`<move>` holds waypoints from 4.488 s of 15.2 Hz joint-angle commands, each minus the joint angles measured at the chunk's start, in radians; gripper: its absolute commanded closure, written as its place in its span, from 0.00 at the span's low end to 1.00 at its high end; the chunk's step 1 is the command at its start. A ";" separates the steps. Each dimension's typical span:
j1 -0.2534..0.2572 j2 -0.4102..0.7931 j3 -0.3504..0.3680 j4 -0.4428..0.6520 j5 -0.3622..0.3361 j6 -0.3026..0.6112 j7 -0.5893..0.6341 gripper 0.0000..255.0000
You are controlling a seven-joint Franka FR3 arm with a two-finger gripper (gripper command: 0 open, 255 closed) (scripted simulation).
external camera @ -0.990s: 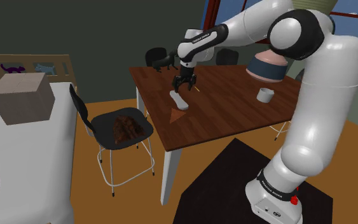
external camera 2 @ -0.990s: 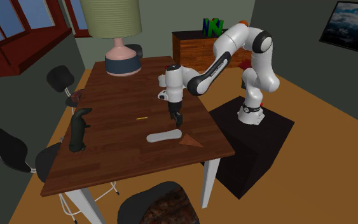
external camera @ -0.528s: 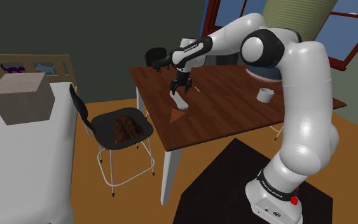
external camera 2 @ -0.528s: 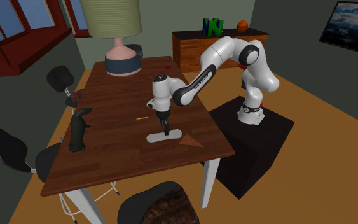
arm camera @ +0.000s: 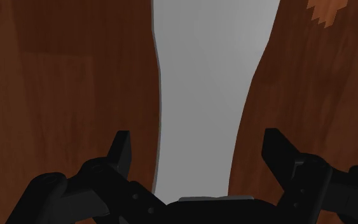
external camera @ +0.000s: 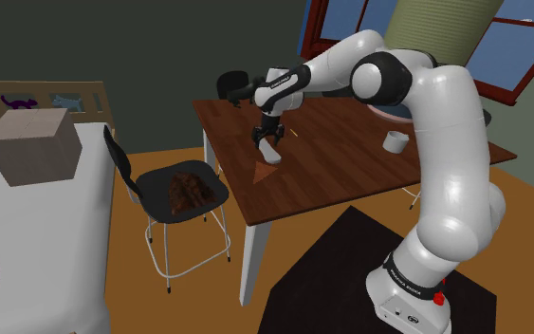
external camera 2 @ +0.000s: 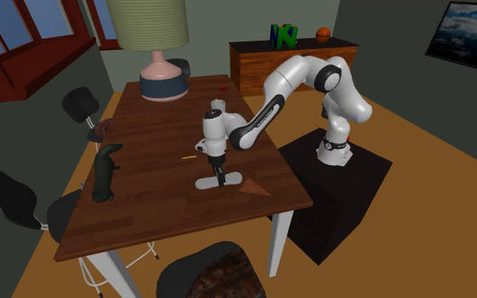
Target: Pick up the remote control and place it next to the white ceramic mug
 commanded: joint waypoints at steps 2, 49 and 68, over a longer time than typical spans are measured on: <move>0.000 0.002 0.000 -0.003 0.001 0.005 -0.001 0.00; -0.028 -0.224 -0.031 0.036 -0.025 -0.260 -0.035 1.00; -0.266 -0.412 -0.169 -0.243 -0.018 -0.180 -0.425 1.00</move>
